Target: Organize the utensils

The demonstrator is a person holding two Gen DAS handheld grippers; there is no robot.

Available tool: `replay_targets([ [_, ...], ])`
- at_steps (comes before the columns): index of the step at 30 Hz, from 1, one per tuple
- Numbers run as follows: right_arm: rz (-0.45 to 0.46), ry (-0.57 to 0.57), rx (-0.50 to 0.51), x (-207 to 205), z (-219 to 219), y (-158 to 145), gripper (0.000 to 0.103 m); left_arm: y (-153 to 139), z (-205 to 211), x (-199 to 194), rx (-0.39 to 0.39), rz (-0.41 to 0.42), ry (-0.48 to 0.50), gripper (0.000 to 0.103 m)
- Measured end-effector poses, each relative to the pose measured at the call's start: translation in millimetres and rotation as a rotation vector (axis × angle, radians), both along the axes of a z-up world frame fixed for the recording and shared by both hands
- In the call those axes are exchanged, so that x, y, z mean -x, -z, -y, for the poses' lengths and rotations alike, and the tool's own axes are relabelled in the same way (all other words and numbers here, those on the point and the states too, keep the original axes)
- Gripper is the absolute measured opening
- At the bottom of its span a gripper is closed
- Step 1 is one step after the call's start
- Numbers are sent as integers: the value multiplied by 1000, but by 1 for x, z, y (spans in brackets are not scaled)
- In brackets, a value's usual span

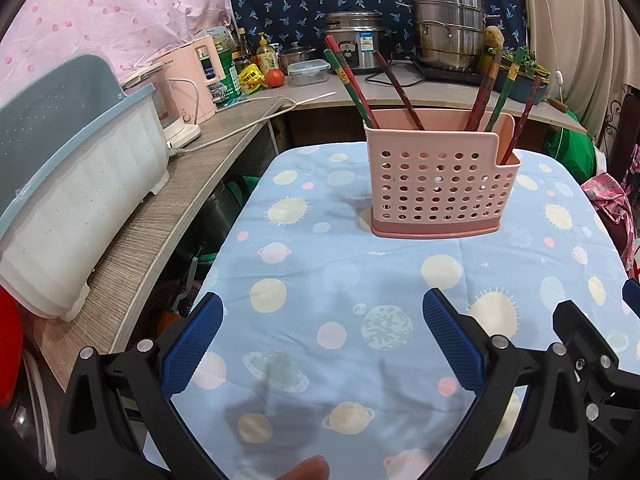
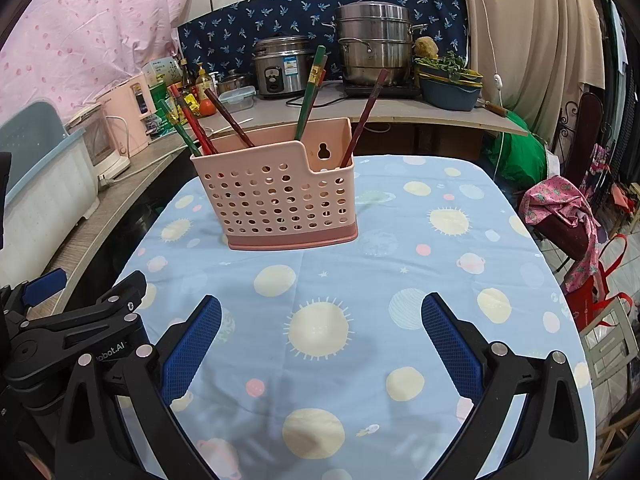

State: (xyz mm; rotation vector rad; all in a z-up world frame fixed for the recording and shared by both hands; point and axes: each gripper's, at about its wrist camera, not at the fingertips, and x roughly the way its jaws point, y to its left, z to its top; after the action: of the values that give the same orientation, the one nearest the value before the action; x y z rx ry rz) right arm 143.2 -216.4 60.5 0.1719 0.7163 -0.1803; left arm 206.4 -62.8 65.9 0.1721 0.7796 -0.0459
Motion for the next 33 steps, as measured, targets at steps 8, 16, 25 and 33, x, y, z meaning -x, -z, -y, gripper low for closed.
replay_targets([
  [8, 0, 0, 0, 0, 0, 0, 97, 0, 1, 0, 0, 0, 1, 96],
  [16, 2, -2, -5, 0, 2, -1, 97, -1, -2, 0, -1, 9, -8, 96],
  [25, 0, 0, -4, -1, 4, -1, 97, -2, -1, 0, -7, 14, -5, 96],
  [33, -2, 6, -2, -2, 8, 0, 97, -3, 4, 0, -15, 20, 1, 95],
])
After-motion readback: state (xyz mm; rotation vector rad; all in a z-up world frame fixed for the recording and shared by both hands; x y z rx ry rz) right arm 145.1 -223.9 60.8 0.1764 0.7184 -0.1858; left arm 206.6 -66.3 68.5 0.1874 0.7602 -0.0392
